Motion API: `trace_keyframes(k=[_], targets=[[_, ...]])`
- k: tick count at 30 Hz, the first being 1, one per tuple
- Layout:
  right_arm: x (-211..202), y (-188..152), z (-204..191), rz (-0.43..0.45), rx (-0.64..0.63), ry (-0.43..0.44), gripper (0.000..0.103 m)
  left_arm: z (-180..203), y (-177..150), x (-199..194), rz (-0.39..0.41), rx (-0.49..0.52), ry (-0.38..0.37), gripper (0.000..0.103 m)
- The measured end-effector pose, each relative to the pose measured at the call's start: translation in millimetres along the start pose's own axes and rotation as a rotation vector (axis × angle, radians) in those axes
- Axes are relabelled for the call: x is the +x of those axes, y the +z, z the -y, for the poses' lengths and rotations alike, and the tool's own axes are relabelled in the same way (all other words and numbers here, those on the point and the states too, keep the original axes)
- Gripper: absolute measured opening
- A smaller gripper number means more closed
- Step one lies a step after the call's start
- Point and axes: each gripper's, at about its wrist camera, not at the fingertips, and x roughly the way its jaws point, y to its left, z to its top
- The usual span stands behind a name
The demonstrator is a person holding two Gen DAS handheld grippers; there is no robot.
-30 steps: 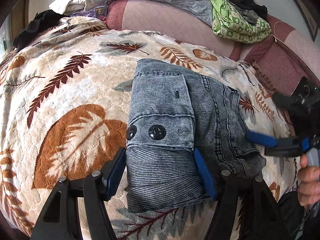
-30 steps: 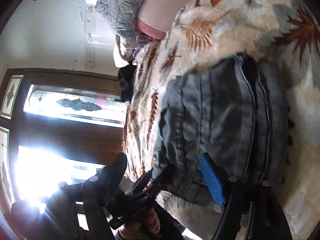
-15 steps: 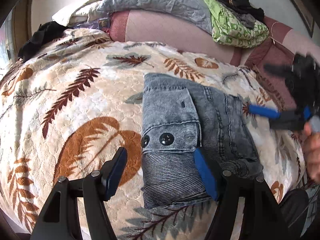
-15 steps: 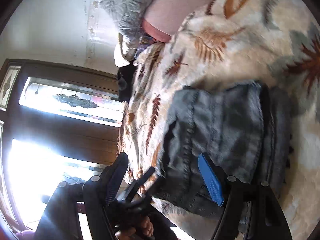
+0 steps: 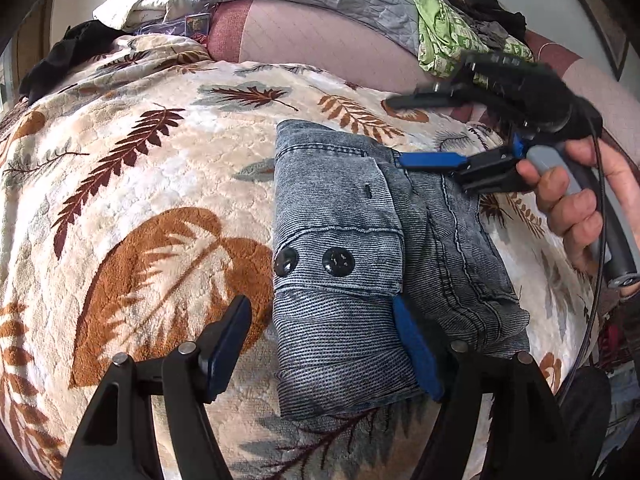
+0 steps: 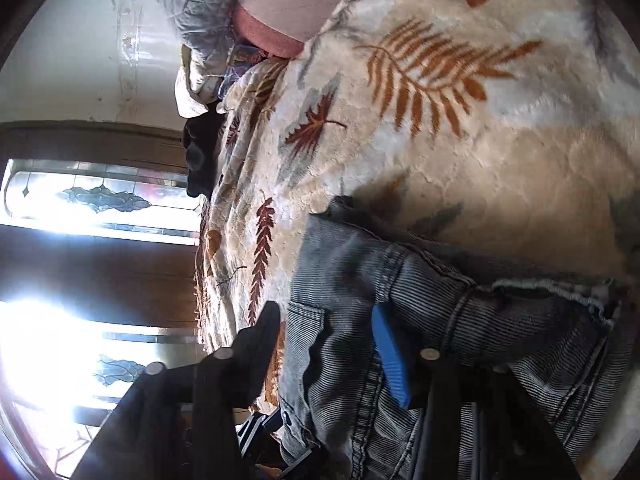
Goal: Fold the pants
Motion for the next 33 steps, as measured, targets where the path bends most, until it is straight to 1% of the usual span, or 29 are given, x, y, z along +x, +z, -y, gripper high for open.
trace_keyframes(k=[2, 4, 7, 9, 10, 12, 14, 15, 16, 18, 20, 23, 24, 26, 29, 30, 31, 32, 33], targets=[[-8, 13, -25, 0.025, -0.097, -0.075, 0.075, -1, 0, 1, -0.002, -0.005, -0.009, 0.075], [1, 28, -46, 0.016, -0.198, -0.210, 0.075, -1, 0, 1, -0.004, -0.004, -0.016, 0.075], [36, 42, -63, -0.064, -0.345, -0.410, 0.075, -3, -1, 2, -0.008, -0.013, -0.030, 0.076], [59, 38, -66, -0.157, -0.456, -0.496, 0.075, -4, 0, 3, -0.009, -0.014, -0.038, 0.076], [69, 36, -67, -0.184, -0.500, -0.521, 0.075, -5, 0, 3, -0.010, -0.014, -0.040, 0.077], [86, 32, -71, -0.227, -0.575, -0.535, 0.075, -5, 0, 4, -0.010, -0.016, -0.045, 0.078], [99, 31, -66, -0.269, -0.584, -0.545, 0.075, -8, 0, 5, -0.015, -0.022, -0.052, 0.079], [104, 30, -60, -0.294, -0.567, -0.545, 0.063, -9, 0, 5, -0.016, -0.026, -0.055, 0.079], [109, 29, -56, -0.315, -0.559, -0.550, 0.056, -10, 1, 6, -0.016, -0.029, -0.055, 0.079], [111, 25, -57, -0.288, -0.585, -0.567, 0.048, -11, 1, 6, -0.017, -0.031, -0.053, 0.079], [107, 26, -57, -0.243, -0.572, -0.582, 0.043, -11, 1, 6, -0.015, -0.030, -0.047, 0.079], [111, 23, -56, -0.208, -0.599, -0.656, 0.043, -9, 1, 6, -0.012, -0.027, -0.033, 0.080], [111, 21, -56, -0.197, -0.595, -0.665, 0.046, -8, 1, 6, -0.012, -0.027, -0.029, 0.082], [100, 20, -62, -0.148, -0.585, -0.658, 0.051, -8, 1, 7, -0.014, -0.031, -0.025, 0.083], [60, 10, -74, -0.040, -0.534, -0.600, 0.052, -5, 0, 6, -0.003, -0.023, -0.008, 0.083], [44, 2, -76, -0.012, -0.517, -0.581, 0.058, -4, 0, 5, 0.000, -0.018, -0.002, 0.083], [29, -8, -78, 0.016, -0.508, -0.575, 0.061, -2, -1, 5, 0.003, -0.016, 0.003, 0.083], [15, -21, -79, 0.044, -0.505, -0.587, 0.070, -2, -1, 4, 0.004, -0.018, 0.006, 0.083], [4, -36, -77, 0.067, -0.504, -0.608, 0.075, -2, -2, 3, 0.004, -0.021, 0.008, 0.083]])
